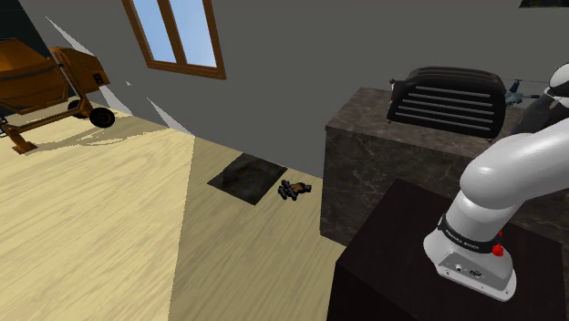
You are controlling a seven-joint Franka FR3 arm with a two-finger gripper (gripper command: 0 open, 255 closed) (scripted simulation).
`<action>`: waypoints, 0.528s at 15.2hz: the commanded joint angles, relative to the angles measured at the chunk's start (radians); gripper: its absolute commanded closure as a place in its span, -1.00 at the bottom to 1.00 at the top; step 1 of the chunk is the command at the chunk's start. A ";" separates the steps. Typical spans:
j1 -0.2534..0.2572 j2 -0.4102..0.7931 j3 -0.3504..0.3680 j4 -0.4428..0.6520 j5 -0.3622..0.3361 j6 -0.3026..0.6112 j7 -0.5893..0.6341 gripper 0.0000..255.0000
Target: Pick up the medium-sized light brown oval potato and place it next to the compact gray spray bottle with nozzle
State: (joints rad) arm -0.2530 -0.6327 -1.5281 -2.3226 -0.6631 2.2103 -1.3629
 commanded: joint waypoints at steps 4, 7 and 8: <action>0.000 0.000 0.000 0.000 0.000 0.000 0.000 -1.00; -0.085 -0.012 0.120 0.034 0.041 -0.095 -0.020 -1.00; -0.103 -0.017 0.148 0.046 0.050 -0.120 -0.025 -1.00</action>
State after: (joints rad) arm -0.3357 -0.6463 -1.4121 -2.2832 -0.6229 2.1145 -1.3866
